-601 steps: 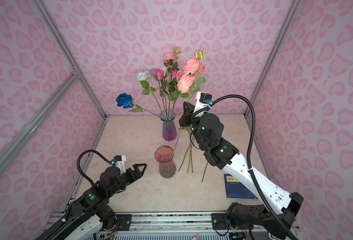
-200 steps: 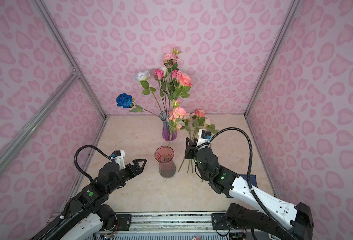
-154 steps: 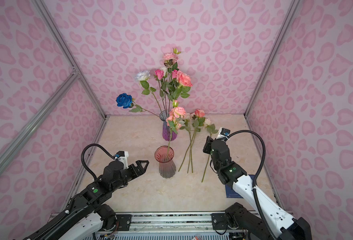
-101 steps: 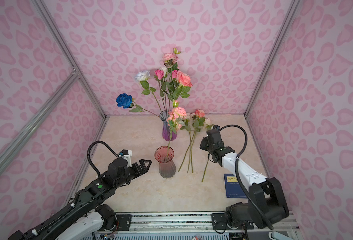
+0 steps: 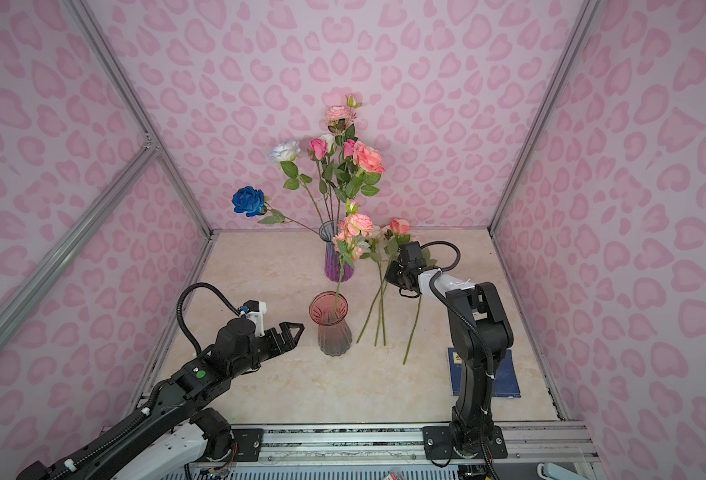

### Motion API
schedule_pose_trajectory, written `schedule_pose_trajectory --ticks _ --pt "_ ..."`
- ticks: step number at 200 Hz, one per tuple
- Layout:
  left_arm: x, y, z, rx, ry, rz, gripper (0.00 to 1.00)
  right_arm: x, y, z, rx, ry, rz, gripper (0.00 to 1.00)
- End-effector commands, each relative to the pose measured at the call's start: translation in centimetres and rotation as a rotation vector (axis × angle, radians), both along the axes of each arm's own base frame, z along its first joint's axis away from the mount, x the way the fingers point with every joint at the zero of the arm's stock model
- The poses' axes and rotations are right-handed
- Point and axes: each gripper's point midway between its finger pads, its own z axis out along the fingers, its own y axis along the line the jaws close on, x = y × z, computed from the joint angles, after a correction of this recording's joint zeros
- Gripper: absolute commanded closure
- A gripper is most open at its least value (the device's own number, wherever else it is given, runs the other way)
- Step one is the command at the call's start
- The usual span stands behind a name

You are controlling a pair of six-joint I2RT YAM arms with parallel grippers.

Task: Arrange the flowers into the vase
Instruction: 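Open the right gripper and lower it to the loose cream rose stems, then close the right gripper on the cream rose stems and lift them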

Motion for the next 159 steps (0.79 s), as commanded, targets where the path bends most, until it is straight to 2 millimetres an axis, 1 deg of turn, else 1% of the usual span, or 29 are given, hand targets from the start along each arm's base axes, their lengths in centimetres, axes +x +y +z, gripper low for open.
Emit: schedule_pose_trajectory --ticks 1,32,39,73,83,99,118,140,143,146,159 --pt "0.7 -0.2 0.9 0.015 -0.053 -0.007 0.03 0.3 0.3 -1.2 0.027 0.030 -0.004 0.71" --pt "1.1 -0.4 1.2 0.037 -0.061 -0.022 0.03 0.8 0.4 -2.2 0.040 0.048 -0.004 0.81" --pt "1.1 -0.4 1.2 0.041 -0.060 -0.024 0.03 0.8 0.2 -2.3 0.039 0.056 -0.008 0.85" --pt "1.2 -0.4 1.1 0.047 -0.061 -0.027 0.03 1.0 -0.2 -0.9 0.028 0.020 -0.002 0.92" --pt "1.1 -0.4 1.1 0.047 -0.063 -0.027 0.03 1.1 -0.3 -0.6 0.030 0.012 -0.002 0.97" --pt "1.1 -0.3 1.1 0.045 -0.064 -0.025 0.03 0.9 -0.5 -0.3 0.027 0.010 -0.002 0.98" --pt "1.1 -0.3 1.2 0.044 -0.064 -0.024 0.03 0.3 -0.7 0.8 0.031 -0.015 -0.006 0.99" --pt "1.0 -0.2 1.3 0.040 -0.067 -0.023 0.03 -0.7 -1.7 3.1 0.019 -0.073 -0.027 1.00" --pt "1.0 -0.2 1.3 0.041 -0.066 -0.023 0.03 -0.8 -1.8 3.7 0.020 -0.089 -0.029 0.99" --pt "1.0 -0.2 1.4 0.040 -0.068 -0.020 0.03 -0.9 -2.0 3.8 0.019 -0.092 -0.031 0.99" --pt "1.0 -0.2 1.5 0.038 -0.069 -0.019 0.03 -1.6 -2.8 5.4 0.020 -0.131 -0.040 0.99"
